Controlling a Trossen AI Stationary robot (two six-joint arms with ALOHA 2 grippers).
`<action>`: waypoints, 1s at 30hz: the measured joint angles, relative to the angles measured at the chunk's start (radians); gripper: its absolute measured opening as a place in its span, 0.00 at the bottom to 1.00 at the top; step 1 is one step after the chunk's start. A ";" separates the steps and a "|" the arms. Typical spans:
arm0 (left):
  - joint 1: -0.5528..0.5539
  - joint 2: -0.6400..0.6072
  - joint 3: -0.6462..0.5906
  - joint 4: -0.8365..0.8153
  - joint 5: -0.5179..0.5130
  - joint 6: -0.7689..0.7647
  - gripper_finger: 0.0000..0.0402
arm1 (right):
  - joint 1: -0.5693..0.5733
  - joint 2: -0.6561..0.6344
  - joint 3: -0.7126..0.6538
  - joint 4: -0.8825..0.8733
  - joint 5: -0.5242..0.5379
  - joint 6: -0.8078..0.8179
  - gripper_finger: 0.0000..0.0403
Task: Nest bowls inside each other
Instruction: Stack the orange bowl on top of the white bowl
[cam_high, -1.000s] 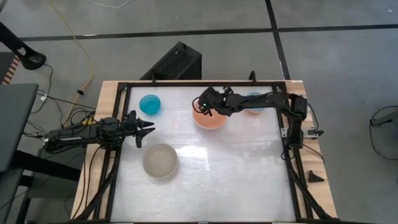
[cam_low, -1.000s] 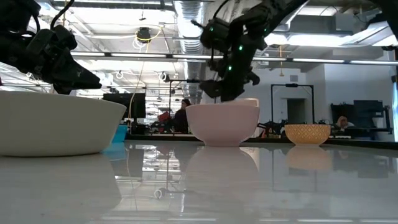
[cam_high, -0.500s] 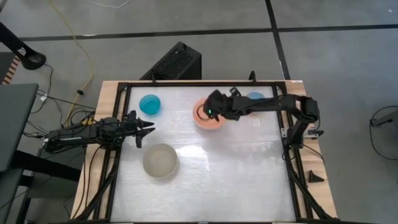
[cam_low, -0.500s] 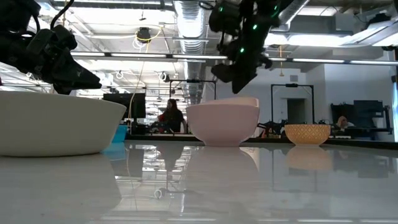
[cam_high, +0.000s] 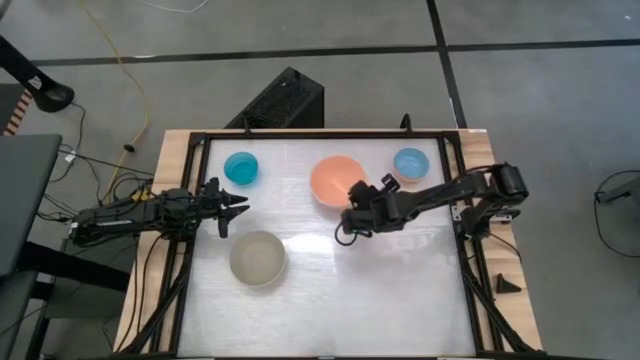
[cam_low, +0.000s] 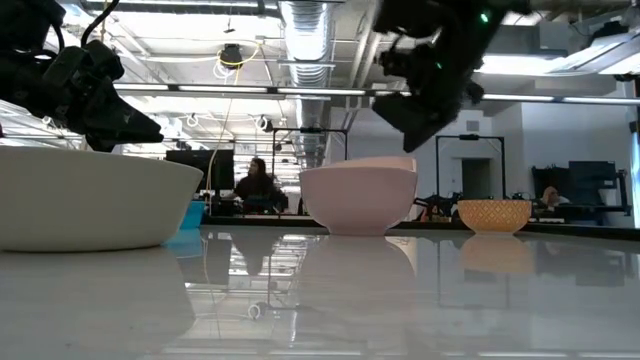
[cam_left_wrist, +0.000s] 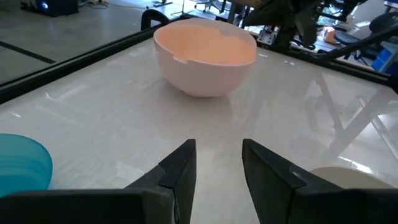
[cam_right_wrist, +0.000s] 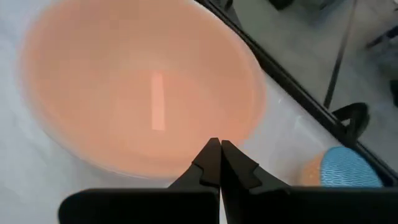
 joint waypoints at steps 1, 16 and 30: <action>0.000 0.000 0.000 0.000 0.000 0.000 0.30 | 0.003 -0.010 -0.025 0.039 0.001 0.000 0.06; 0.000 0.000 0.000 0.000 0.000 0.000 0.30 | -0.028 -0.066 -0.119 0.160 -0.010 -0.053 0.06; 0.000 0.000 0.000 0.000 0.000 0.000 0.30 | -0.126 -0.056 -0.118 0.295 -0.070 -0.182 0.06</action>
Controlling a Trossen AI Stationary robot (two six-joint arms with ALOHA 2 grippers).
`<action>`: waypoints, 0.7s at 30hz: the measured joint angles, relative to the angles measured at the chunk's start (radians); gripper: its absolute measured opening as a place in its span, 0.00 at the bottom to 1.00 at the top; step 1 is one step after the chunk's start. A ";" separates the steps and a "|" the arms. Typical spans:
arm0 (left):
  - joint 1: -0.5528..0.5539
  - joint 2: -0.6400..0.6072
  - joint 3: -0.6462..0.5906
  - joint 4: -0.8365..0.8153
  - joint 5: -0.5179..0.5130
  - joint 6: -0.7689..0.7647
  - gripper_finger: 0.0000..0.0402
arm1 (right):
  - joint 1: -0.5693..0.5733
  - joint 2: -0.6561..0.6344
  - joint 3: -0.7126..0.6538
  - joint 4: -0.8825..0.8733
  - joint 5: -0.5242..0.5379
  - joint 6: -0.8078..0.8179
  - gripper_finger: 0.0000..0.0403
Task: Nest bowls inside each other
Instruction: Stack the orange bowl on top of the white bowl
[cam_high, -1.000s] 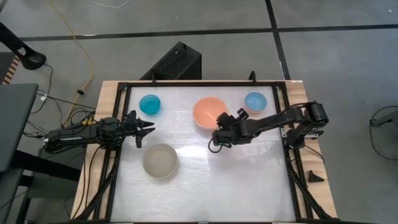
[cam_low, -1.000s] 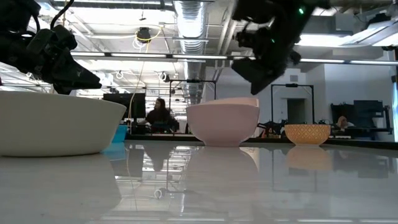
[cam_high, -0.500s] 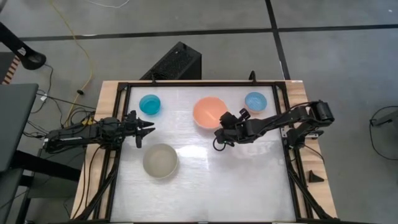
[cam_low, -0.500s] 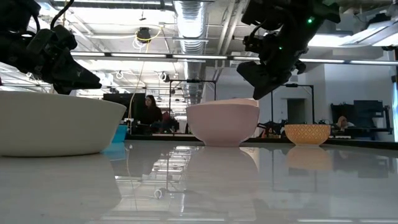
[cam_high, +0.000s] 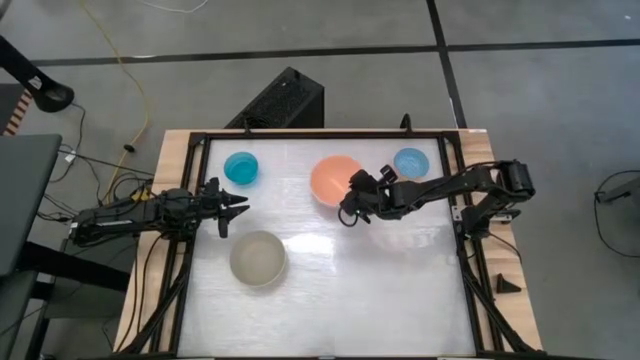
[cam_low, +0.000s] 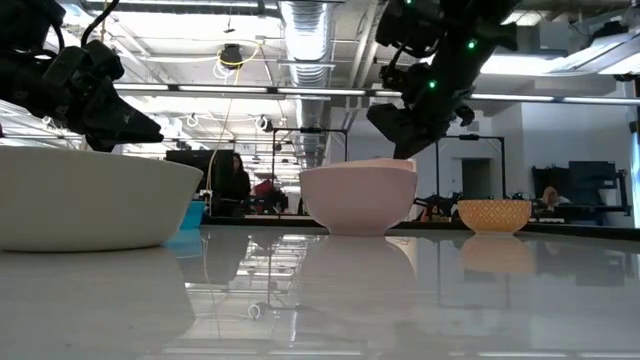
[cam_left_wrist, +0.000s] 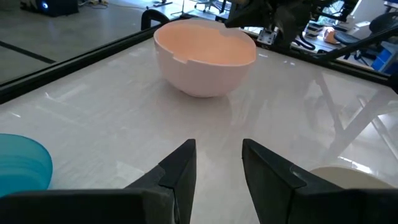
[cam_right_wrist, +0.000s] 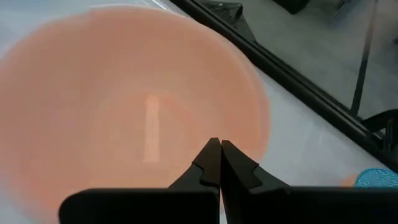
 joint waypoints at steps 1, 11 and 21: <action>0.000 0.000 0.000 0.000 0.000 0.000 0.30 | -0.003 -0.001 0.000 0.002 0.002 -0.008 0.06; 0.000 0.000 0.000 0.000 0.000 0.000 0.30 | -0.057 -0.002 0.011 0.007 -0.105 -0.037 0.06; 0.000 0.000 0.000 0.000 0.000 0.000 0.30 | -0.089 -0.002 0.011 -0.013 -0.247 -0.041 0.06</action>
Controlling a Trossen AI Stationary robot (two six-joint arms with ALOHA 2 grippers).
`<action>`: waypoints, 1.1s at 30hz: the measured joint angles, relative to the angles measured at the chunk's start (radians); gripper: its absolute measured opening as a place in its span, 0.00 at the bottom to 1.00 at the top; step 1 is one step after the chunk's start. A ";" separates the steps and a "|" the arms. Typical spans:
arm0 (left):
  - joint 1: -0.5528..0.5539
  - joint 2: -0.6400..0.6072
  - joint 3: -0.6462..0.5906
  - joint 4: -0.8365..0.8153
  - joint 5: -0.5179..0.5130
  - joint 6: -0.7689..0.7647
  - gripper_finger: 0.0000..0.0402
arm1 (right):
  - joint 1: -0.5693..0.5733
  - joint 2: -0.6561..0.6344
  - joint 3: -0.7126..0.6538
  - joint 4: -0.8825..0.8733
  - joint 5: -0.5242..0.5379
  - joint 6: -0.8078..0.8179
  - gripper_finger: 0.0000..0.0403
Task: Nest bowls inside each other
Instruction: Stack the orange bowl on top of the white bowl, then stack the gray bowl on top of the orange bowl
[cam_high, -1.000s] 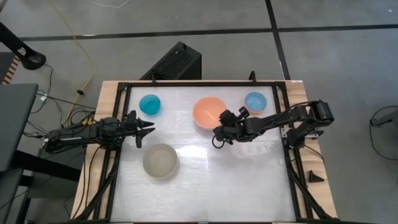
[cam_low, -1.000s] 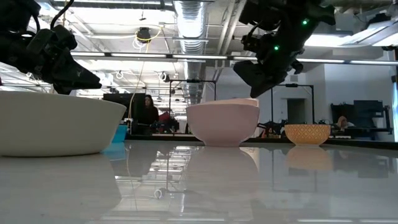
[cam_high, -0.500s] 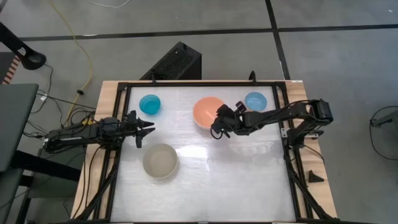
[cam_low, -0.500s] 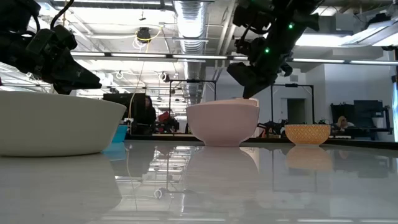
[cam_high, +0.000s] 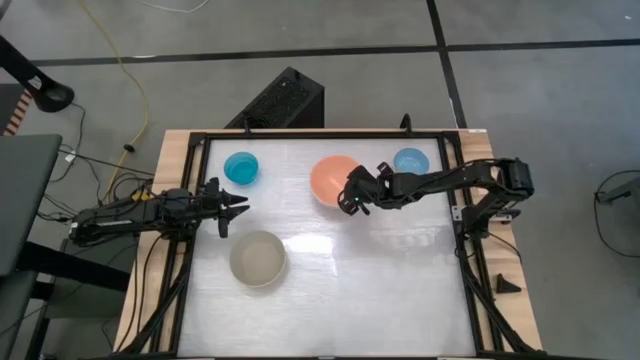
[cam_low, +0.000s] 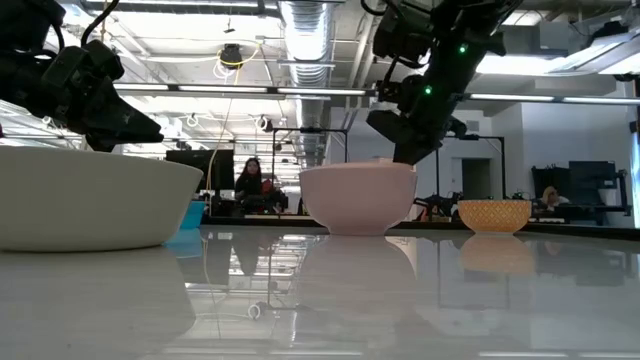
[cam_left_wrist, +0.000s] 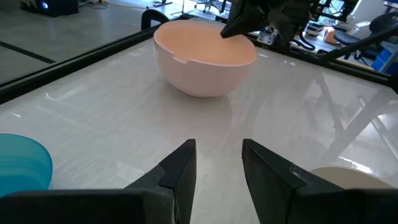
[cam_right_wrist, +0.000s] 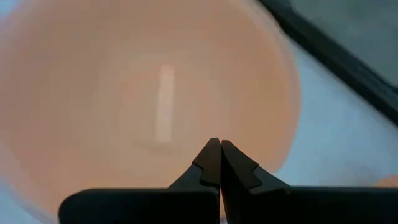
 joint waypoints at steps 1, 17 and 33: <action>0.000 0.000 0.000 0.000 0.000 0.000 0.30 | -0.005 0.000 0.000 -0.004 -0.006 0.000 0.06; 0.000 0.000 0.000 0.000 0.000 0.000 0.30 | 0.075 -0.006 0.201 0.135 -0.089 -0.280 0.06; 0.000 0.003 0.000 -0.001 0.000 0.000 0.30 | 0.391 0.253 0.396 0.431 -0.393 -0.648 0.18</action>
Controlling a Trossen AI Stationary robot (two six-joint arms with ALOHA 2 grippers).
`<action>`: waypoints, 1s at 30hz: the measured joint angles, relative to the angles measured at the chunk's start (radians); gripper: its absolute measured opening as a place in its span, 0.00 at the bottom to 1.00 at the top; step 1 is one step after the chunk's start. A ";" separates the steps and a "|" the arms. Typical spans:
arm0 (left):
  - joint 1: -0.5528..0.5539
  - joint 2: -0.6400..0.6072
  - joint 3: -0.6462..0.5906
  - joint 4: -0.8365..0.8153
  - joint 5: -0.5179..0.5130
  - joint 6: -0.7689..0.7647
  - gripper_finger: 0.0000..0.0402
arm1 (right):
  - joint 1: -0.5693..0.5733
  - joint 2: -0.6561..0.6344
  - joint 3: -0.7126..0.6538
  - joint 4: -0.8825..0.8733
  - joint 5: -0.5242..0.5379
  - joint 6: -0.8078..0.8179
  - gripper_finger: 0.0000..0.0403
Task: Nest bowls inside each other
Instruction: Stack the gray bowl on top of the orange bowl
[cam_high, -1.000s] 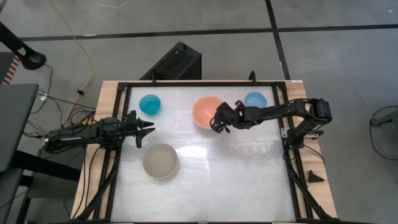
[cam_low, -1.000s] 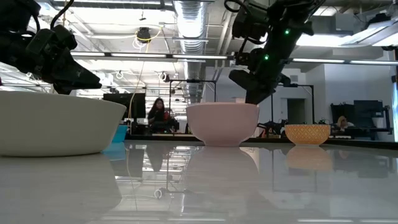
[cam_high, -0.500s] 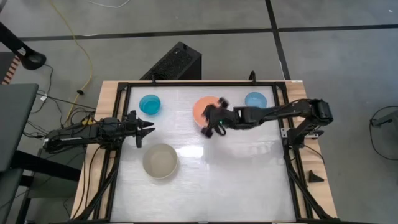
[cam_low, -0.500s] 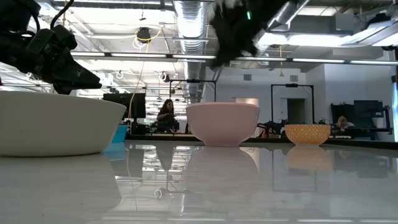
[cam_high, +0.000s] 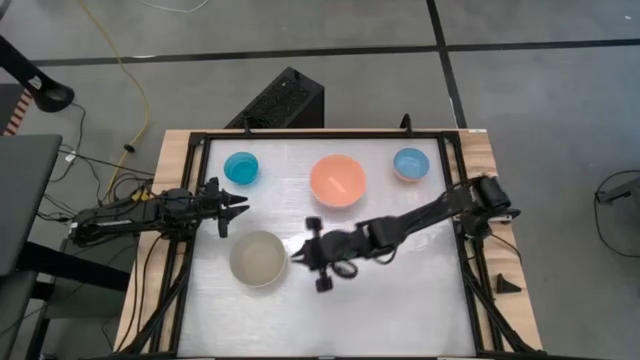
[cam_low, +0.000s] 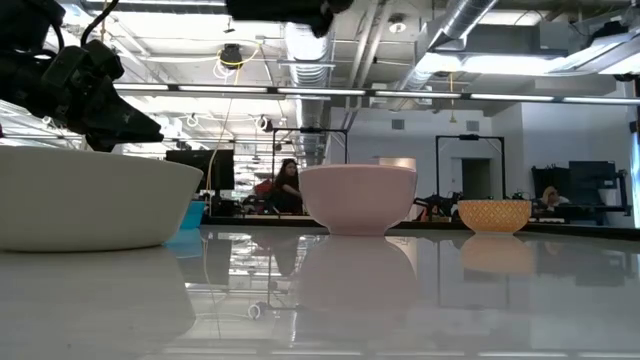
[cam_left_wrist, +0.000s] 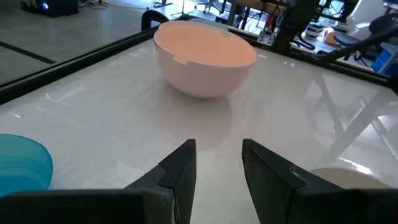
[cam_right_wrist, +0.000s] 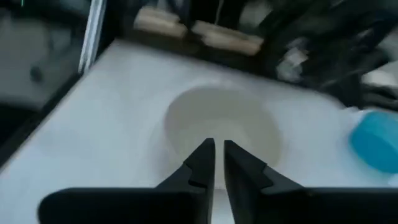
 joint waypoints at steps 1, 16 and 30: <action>0.000 0.000 0.000 0.000 -0.001 0.000 0.30 | 0.011 0.038 0.054 -0.031 -0.008 -0.025 0.20; 0.000 0.014 0.000 -0.002 0.000 0.000 0.30 | 0.056 0.515 0.749 -0.633 -0.010 -0.268 0.47; 0.000 0.014 0.000 0.000 0.000 0.000 0.30 | -0.003 0.615 0.854 -0.709 -0.010 -0.370 0.45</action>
